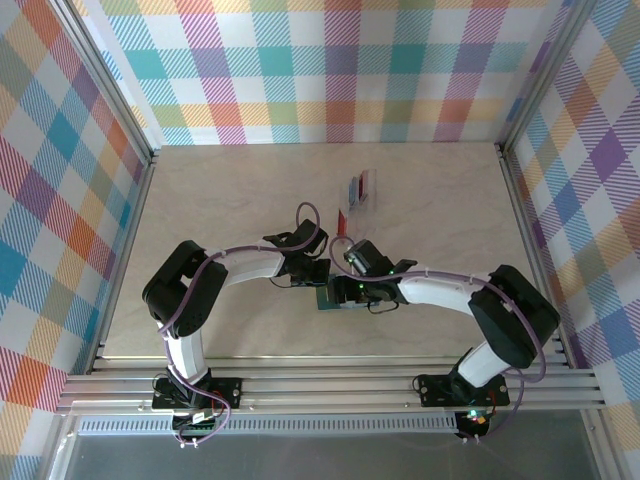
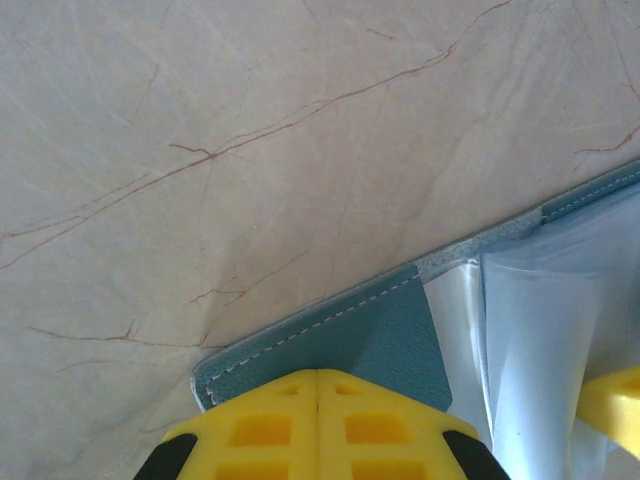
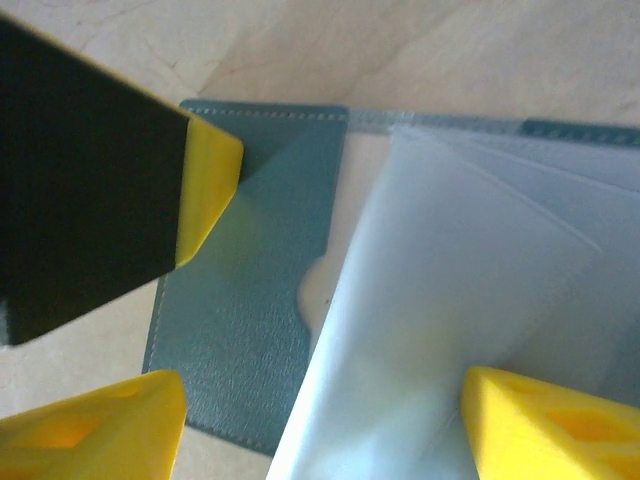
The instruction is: Put the credit cards into the card holder
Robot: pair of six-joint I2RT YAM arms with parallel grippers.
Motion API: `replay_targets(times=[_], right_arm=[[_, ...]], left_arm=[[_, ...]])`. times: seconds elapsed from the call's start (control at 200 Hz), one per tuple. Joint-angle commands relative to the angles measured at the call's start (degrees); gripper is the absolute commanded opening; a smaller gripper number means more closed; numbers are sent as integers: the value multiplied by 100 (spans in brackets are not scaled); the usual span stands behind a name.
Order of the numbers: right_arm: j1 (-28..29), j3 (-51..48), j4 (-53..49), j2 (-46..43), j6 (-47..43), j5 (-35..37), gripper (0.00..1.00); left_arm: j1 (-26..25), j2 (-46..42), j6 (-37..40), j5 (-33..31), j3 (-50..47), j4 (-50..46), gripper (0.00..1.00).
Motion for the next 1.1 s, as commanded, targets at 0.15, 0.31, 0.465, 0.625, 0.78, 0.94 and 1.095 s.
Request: replay_targets(times=[0.15, 0.31, 0.465, 0.625, 0.78, 0.94, 1.095], right_arm=[[12, -534, 81, -383, 436, -427, 73], [20, -725, 69, -436, 525, -385, 74], [20, -714, 116, -382, 540, -380, 74], [19, -590, 145, -374, 472, -328, 75], [20, -300, 108, -391, 258, -228, 73], [14, 28, 5, -350, 23, -27, 68], [15, 223, 5, -188, -106, -38, 63]], left_arm=[[-31, 698, 41, -105, -262, -401, 0], [-31, 714, 33, -88, -254, -390, 0], [-25, 733, 33, -75, -254, -394, 0], [-31, 723, 33, -77, -254, -391, 0], [-31, 698, 33, -57, -259, -389, 0], [-27, 642, 33, -18, -281, -365, 0], [13, 620, 21, 137, -320, -301, 0]])
